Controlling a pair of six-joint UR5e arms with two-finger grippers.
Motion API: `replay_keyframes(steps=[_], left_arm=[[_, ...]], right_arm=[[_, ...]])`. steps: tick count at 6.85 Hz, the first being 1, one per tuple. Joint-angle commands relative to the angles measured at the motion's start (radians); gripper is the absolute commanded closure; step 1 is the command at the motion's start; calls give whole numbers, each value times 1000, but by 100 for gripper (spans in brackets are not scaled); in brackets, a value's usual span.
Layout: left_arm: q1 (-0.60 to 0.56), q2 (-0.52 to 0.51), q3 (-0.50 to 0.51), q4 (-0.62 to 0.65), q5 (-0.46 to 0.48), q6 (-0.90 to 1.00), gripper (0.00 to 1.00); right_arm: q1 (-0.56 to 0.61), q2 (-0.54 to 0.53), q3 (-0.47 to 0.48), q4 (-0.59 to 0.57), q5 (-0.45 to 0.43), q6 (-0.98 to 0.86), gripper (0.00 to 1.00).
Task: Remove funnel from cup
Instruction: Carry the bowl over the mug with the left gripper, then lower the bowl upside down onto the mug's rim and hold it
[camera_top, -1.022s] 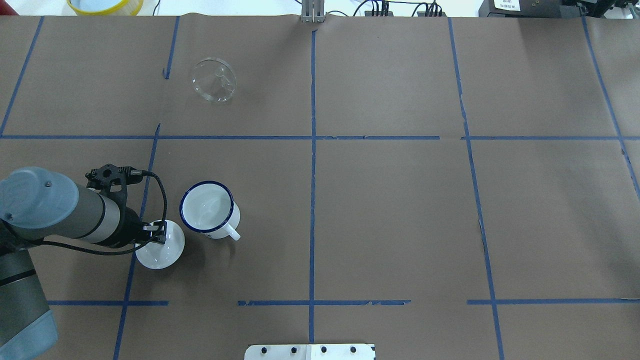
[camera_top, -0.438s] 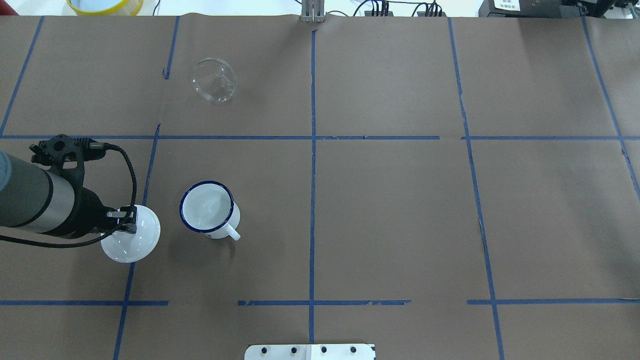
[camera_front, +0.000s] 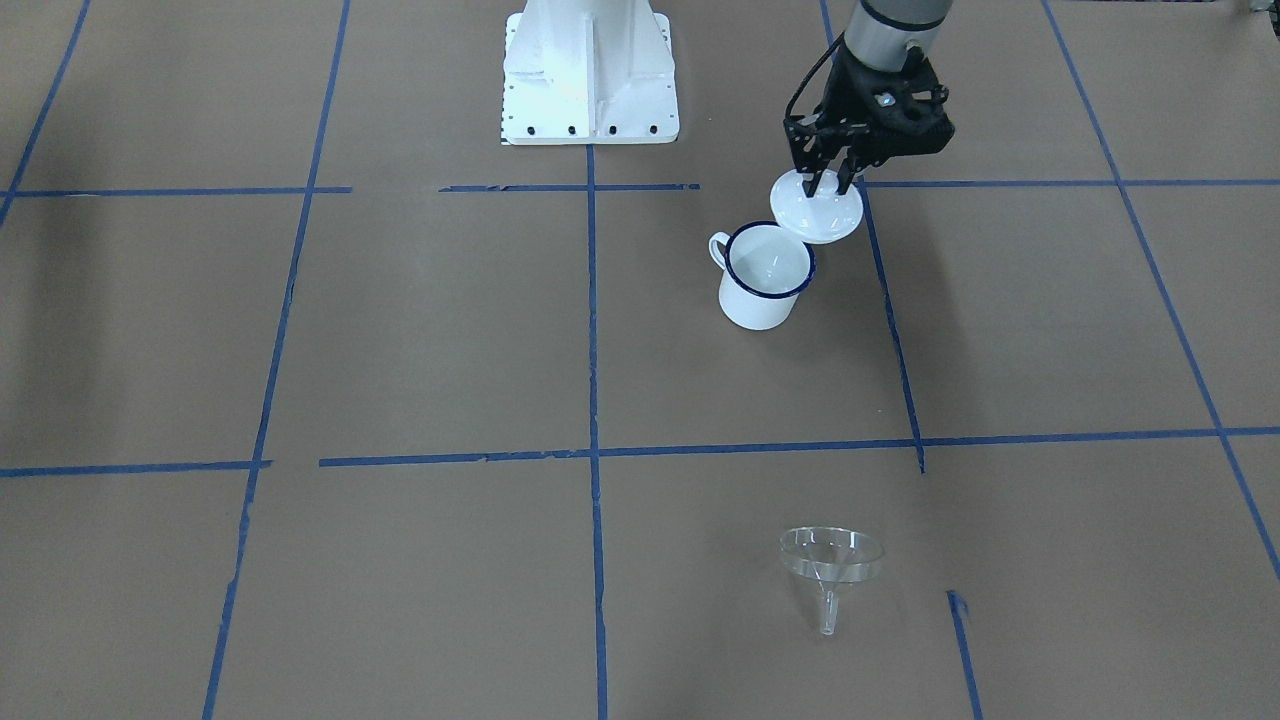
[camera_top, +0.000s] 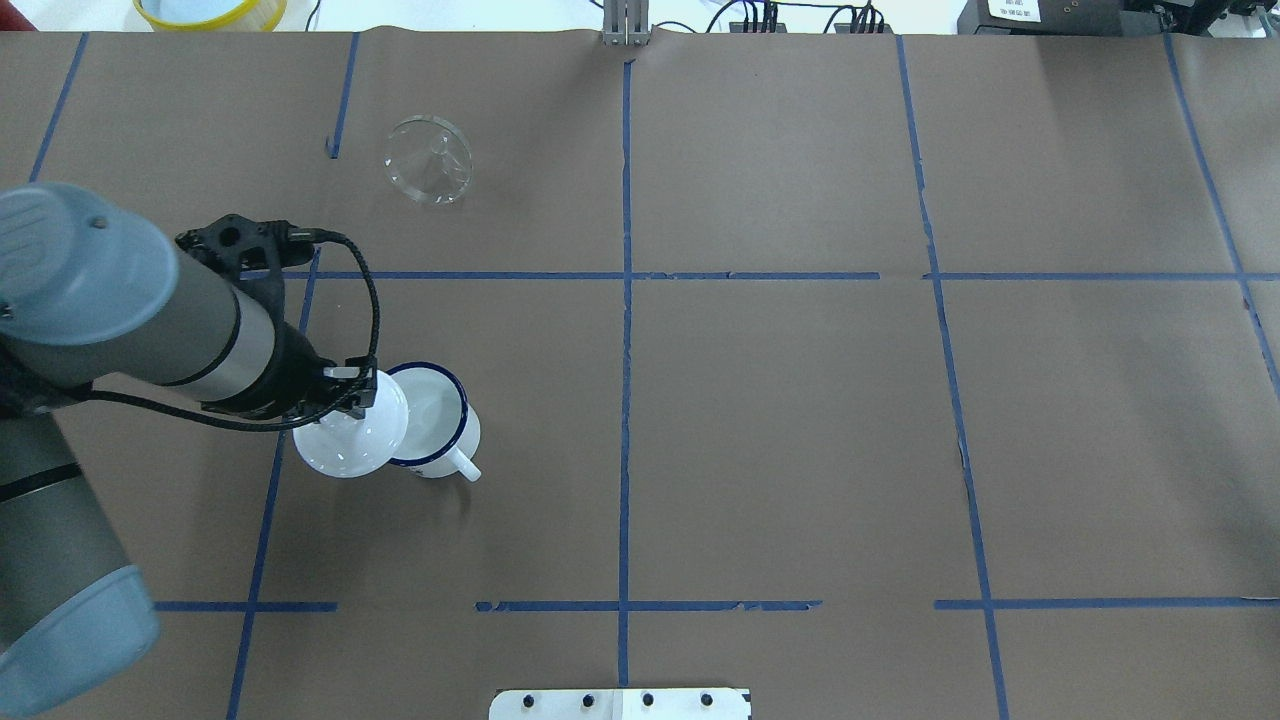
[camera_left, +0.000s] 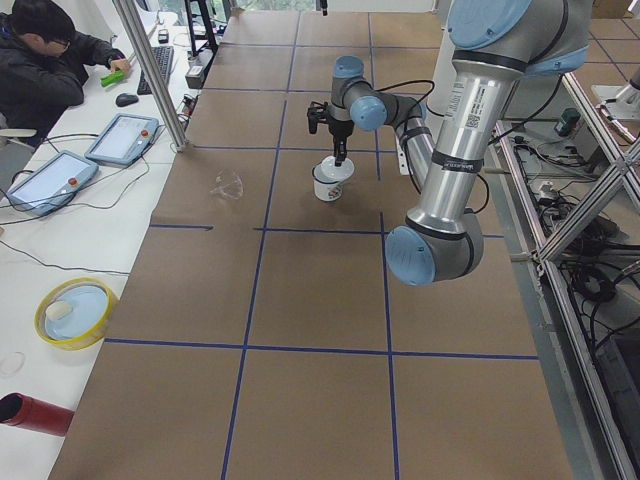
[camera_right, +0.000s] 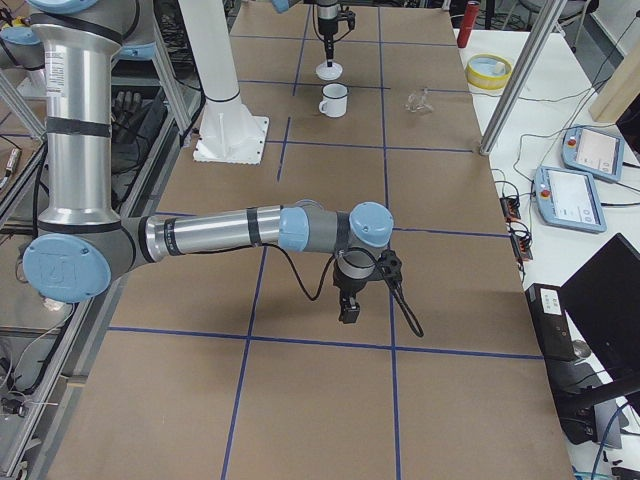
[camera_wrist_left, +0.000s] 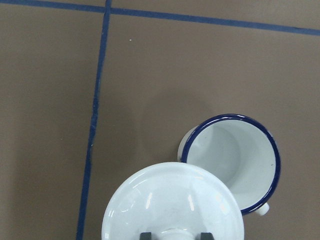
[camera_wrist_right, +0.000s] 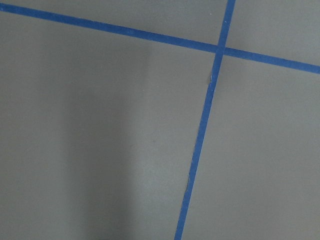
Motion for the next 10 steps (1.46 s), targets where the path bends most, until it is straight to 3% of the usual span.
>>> replay_keyframes(steps=[1,2,10], left_arm=[[5,-94,106,0,-1,-9,100],[5,-114,144,-4,-1,-7,100],[5,-102,158,-6,-1,2,100]], right_arm=[[0,0,0,0,0,2,0],[0,0,0,0,0,0,0],[0,0,0,0,0,0,0]])
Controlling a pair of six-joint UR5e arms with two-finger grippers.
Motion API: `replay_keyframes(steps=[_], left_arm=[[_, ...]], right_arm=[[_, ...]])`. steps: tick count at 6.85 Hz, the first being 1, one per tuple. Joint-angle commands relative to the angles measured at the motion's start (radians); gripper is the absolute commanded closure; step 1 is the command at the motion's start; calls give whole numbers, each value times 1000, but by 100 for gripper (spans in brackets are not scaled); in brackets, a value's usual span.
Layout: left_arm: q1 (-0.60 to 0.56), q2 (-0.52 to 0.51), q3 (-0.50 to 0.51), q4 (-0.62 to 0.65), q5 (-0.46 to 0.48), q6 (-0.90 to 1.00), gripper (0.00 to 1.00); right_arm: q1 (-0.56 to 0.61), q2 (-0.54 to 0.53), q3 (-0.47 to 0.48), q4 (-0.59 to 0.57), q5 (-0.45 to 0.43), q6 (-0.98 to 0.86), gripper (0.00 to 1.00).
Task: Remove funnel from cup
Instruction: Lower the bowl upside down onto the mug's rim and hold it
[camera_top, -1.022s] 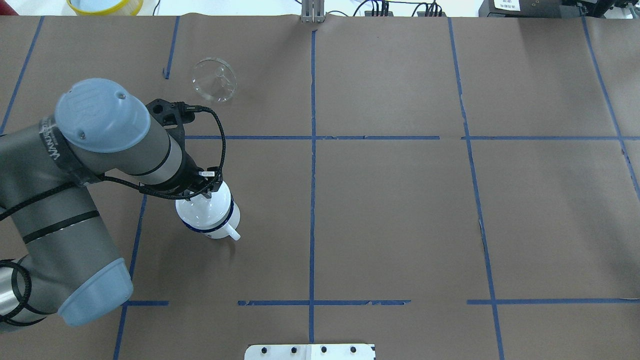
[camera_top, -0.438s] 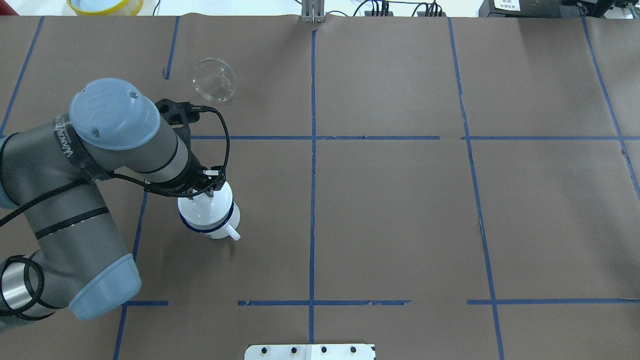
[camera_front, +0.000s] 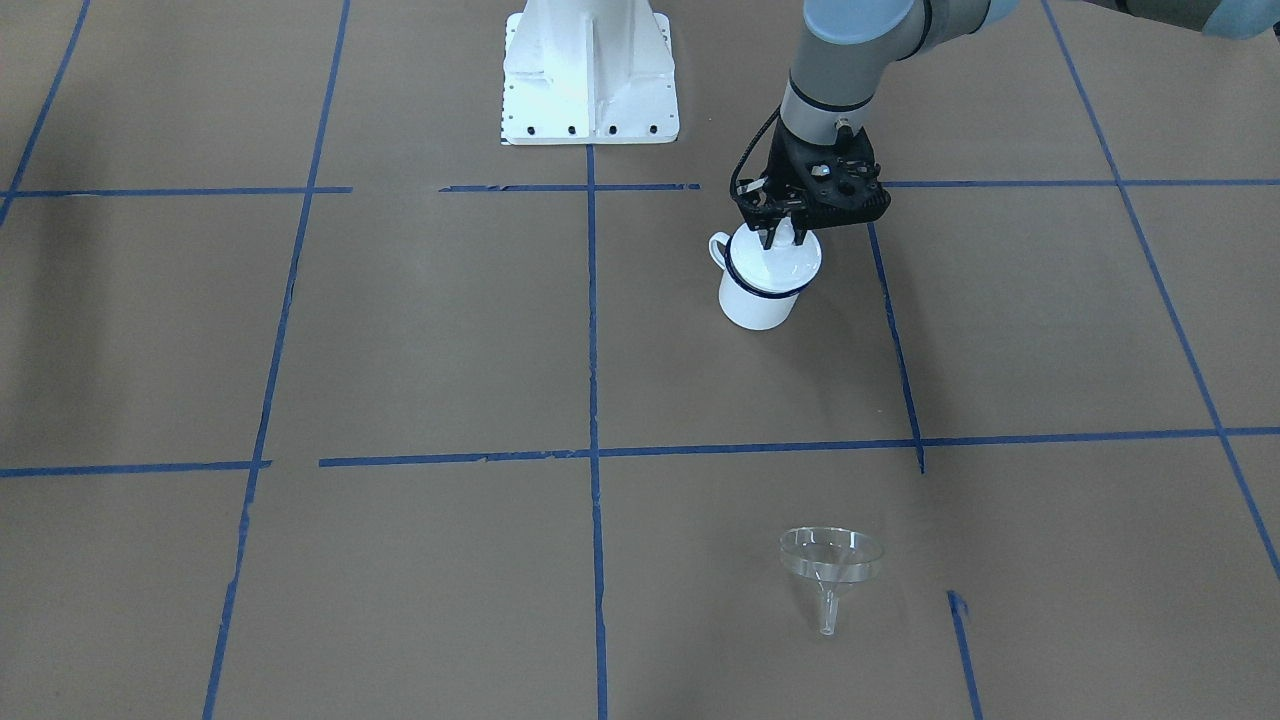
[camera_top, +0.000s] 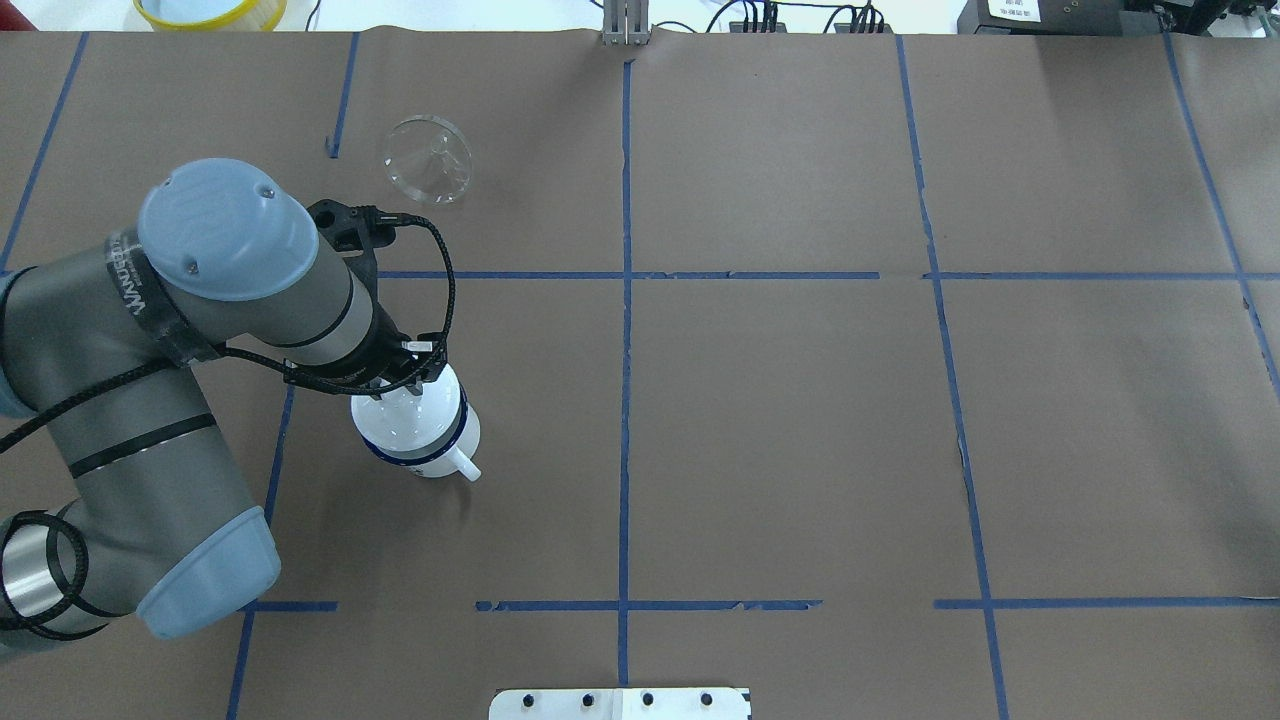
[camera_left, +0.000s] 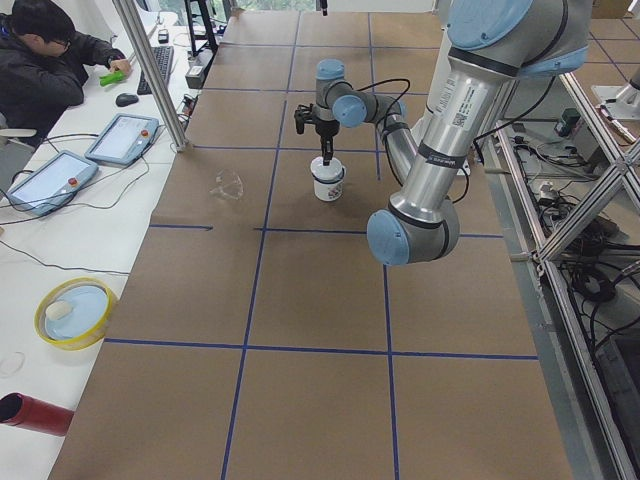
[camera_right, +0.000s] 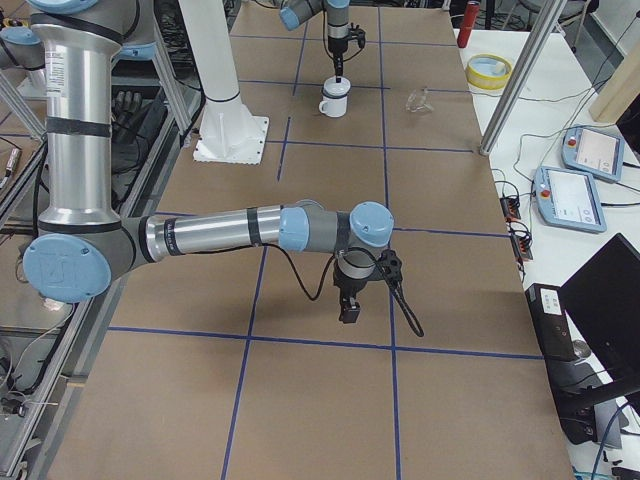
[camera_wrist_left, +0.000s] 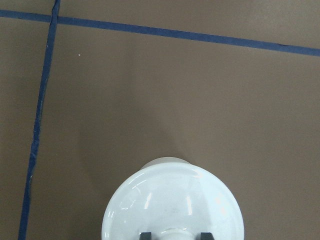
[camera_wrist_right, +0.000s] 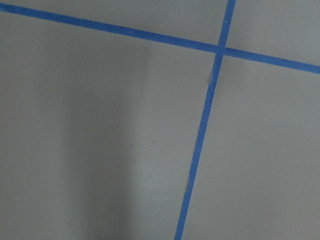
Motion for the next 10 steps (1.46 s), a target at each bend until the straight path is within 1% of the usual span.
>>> replay_keyframes(steps=[1,9,10], left_arm=[[2,0,7,-1,0,0,100],[6,0,18,-4,-2,-6,100],[6,0,18,-4,-2,-5,93]], right_arm=[[0,0,0,0,0,0,0],[0,0,0,0,0,0,0],[0,0,0,0,0,0,0]])
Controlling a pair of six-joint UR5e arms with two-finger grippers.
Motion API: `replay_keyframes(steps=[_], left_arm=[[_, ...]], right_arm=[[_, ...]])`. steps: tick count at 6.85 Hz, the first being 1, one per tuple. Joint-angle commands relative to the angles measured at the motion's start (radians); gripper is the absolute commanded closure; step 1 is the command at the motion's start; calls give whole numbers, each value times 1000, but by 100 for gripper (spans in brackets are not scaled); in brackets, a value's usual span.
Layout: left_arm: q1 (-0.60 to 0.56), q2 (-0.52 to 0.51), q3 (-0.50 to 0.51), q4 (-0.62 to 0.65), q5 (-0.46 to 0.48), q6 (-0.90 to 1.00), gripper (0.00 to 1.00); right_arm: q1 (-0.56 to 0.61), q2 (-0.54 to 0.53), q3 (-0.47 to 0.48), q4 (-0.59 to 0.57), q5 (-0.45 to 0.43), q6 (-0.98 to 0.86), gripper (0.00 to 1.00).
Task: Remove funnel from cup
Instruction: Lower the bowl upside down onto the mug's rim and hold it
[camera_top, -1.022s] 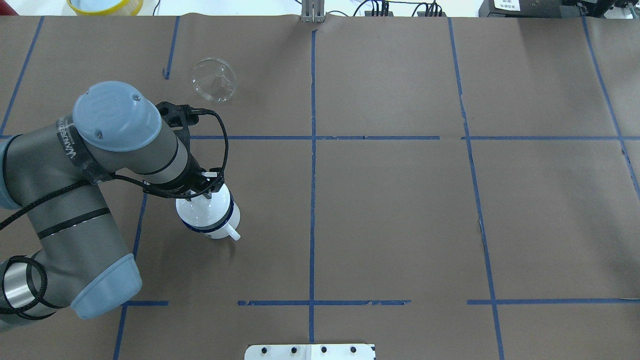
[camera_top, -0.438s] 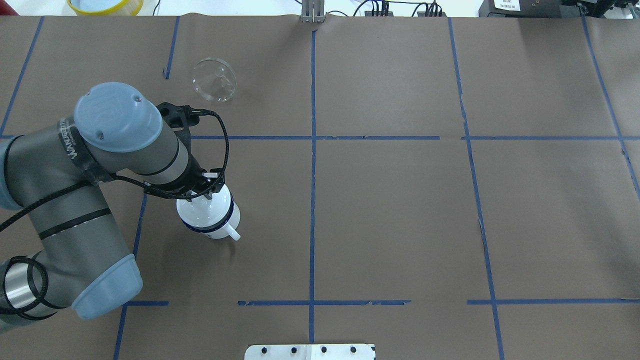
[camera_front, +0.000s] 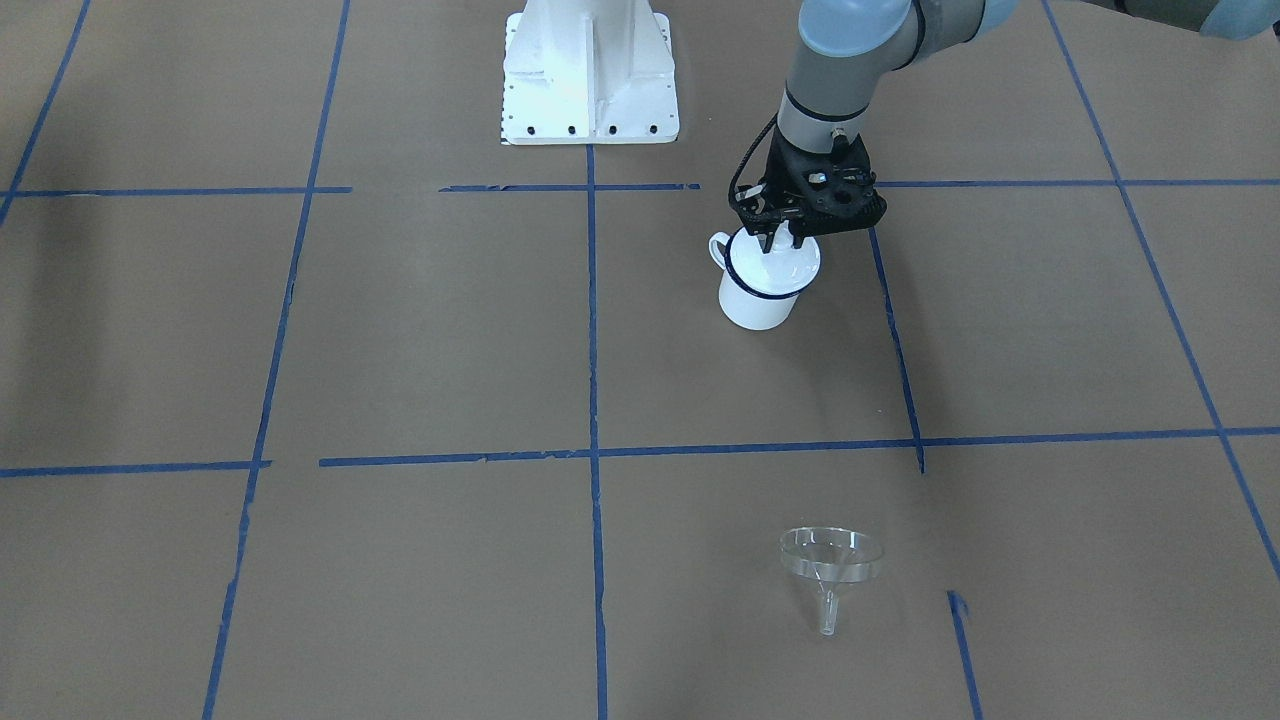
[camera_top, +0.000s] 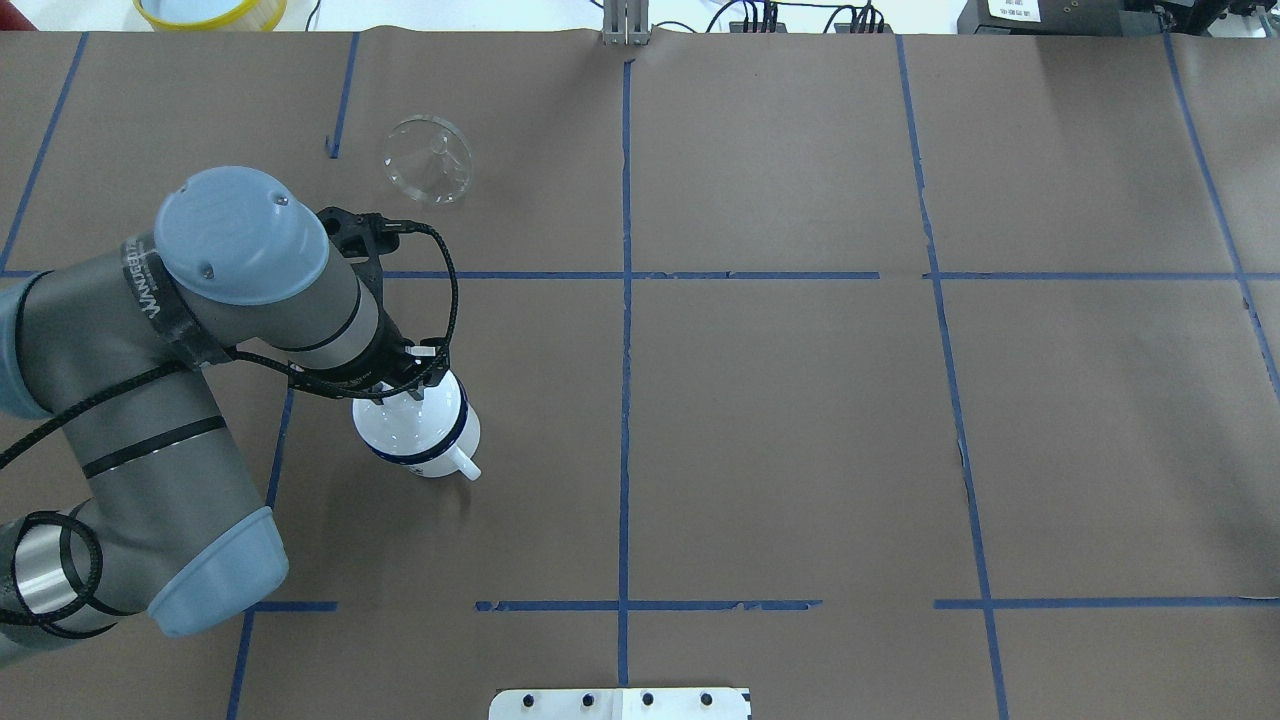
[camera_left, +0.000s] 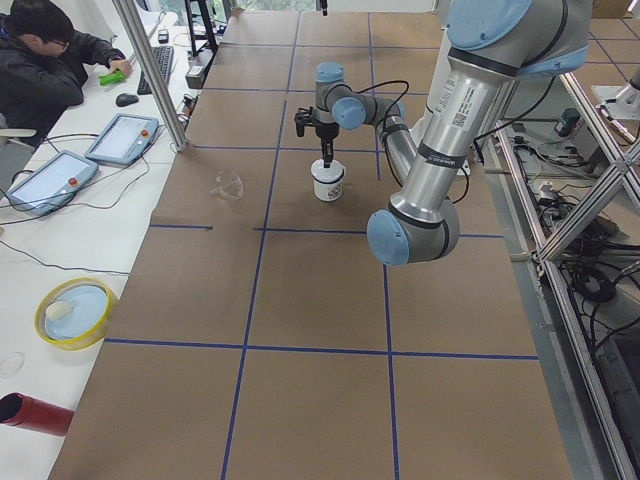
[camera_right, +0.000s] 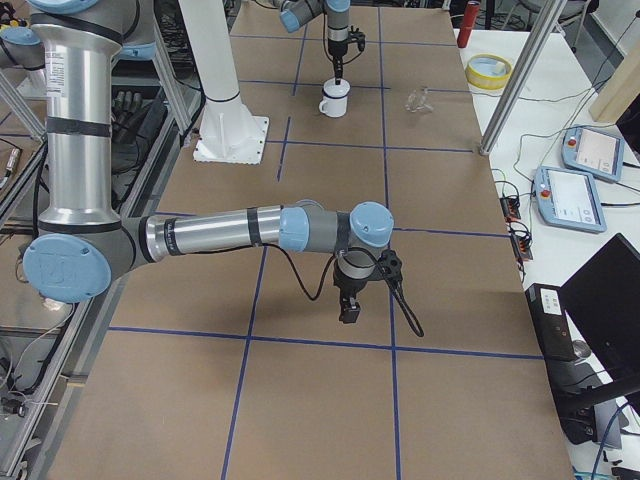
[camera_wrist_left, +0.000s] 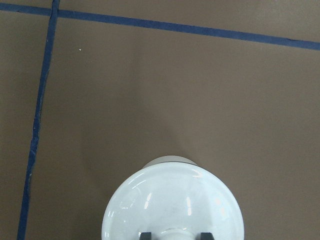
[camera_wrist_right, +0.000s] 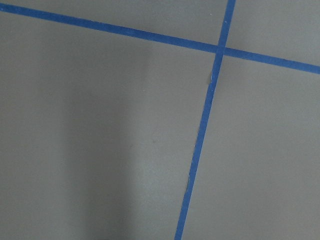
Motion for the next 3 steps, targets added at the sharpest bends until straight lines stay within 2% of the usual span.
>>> replay_keyframes(steps=[1,3], left_arm=[[1,0,2,0,0,2,79],[2,-1,2,0,0,3,76]], right_arm=[[0,1,0,0,0,0,0],[0,0,-1,0,0,0,0]])
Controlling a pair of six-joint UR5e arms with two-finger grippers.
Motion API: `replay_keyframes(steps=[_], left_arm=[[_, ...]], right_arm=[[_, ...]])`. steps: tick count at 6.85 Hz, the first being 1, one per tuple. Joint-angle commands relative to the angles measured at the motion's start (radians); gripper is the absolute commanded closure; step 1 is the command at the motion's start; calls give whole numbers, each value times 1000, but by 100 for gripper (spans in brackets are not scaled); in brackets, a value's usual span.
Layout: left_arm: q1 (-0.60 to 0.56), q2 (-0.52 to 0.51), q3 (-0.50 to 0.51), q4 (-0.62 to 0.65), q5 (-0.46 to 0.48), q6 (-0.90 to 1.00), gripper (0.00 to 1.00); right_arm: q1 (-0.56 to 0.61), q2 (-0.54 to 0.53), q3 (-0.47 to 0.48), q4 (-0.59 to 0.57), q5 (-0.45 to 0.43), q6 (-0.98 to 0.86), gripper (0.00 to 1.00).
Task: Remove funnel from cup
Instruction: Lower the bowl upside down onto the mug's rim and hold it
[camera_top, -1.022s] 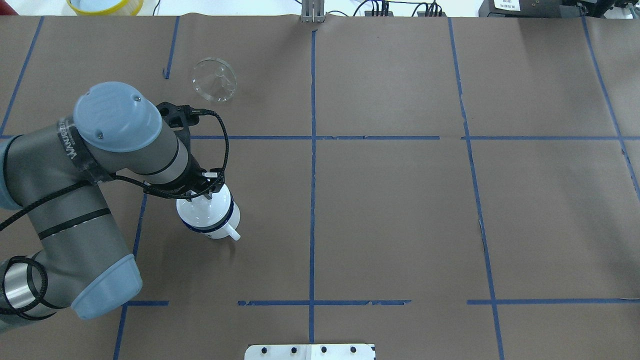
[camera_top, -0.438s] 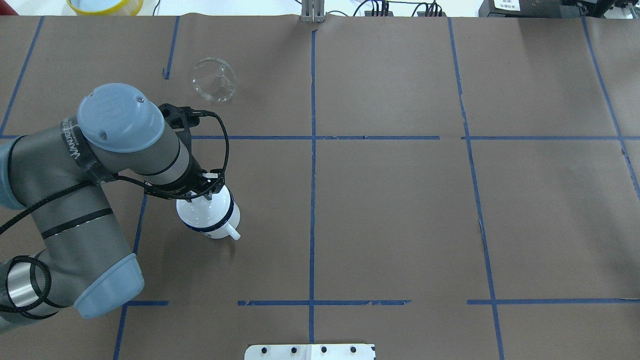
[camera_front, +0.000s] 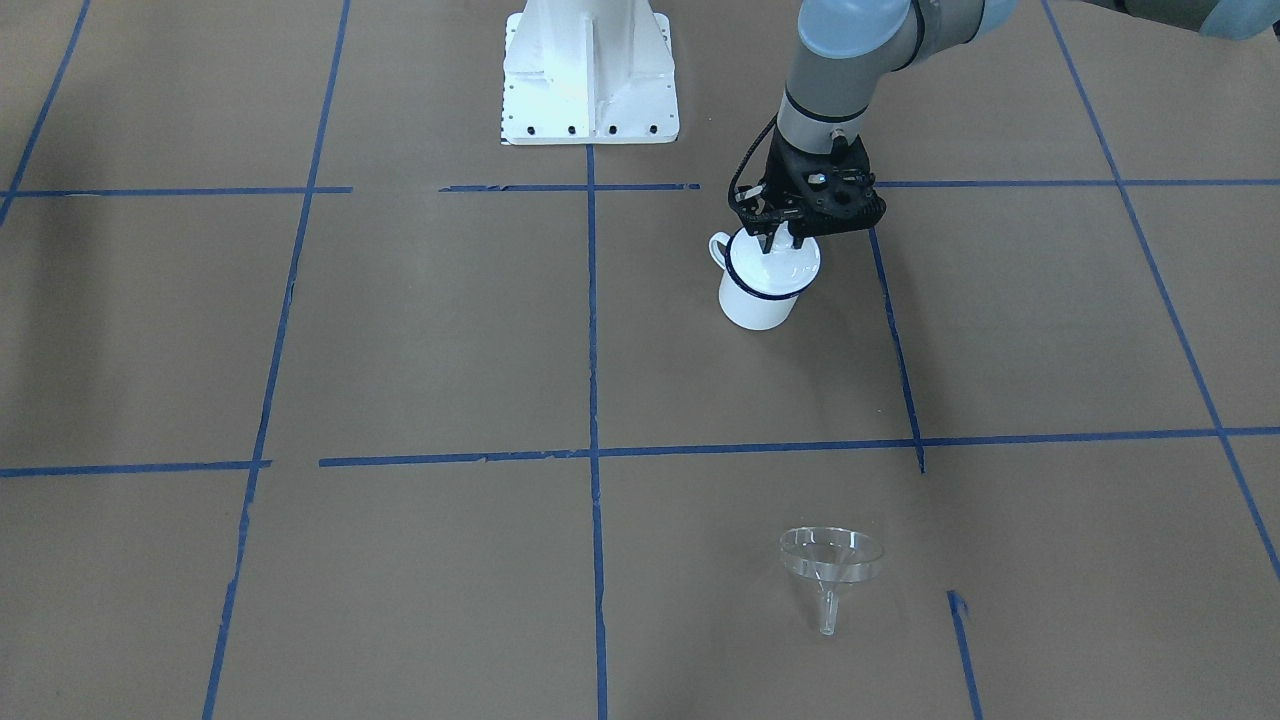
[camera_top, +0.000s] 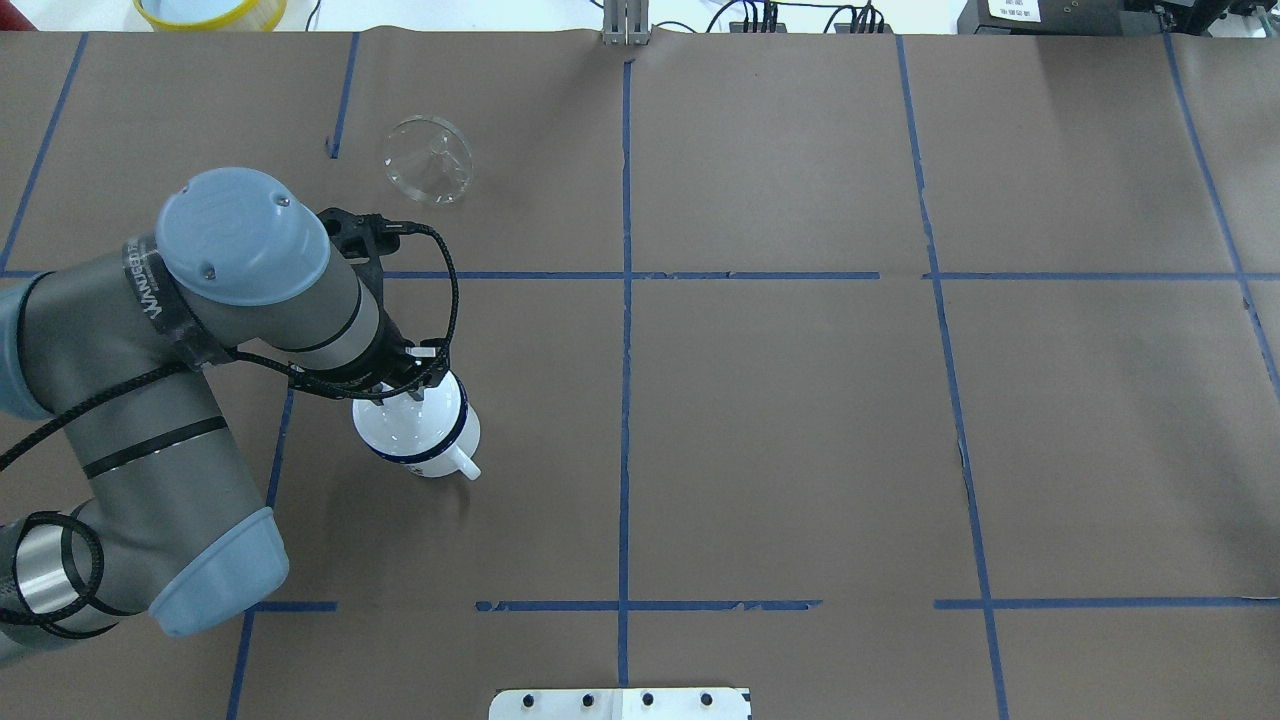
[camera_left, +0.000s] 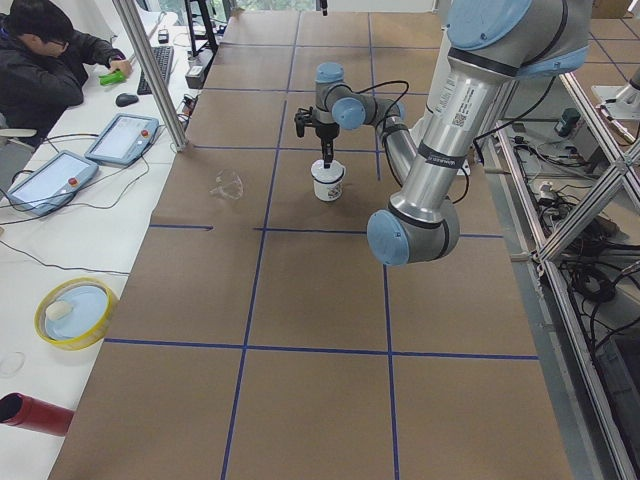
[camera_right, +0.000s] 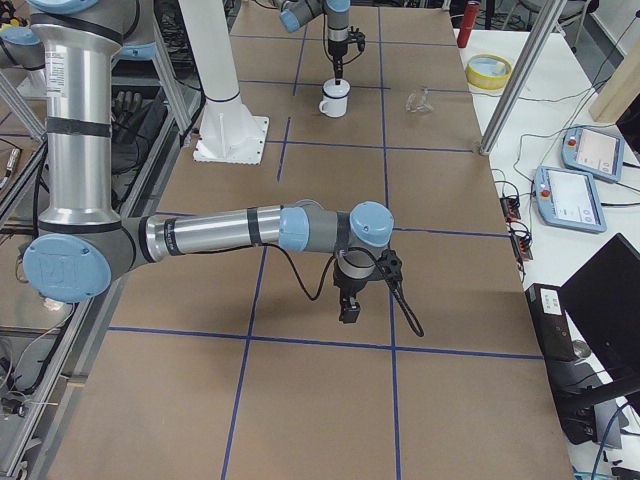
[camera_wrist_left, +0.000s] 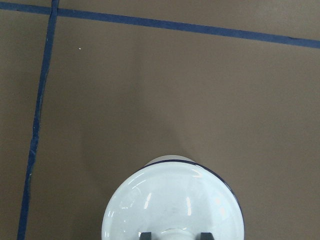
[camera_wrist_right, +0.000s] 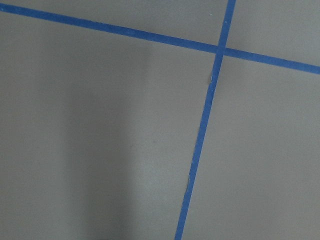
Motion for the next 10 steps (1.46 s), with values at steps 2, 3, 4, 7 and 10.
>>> replay_keyframes(steps=[2,3,4,7,10], left_arm=[[2,-1,-1,0,2,0,71],[13,-1,-1,-2,2,-1,69],[19,-1,-1,-3,2,-1,67],[21,0,5,-3,2,2,20],[9,5,-12,-21,3,41,0]], right_arm=[[0,0,0,0,0,0,0],[0,0,0,0,0,0,0],[0,0,0,0,0,0,0],[0,0,0,0,0,0,0],[0,0,0,0,0,0,0]])
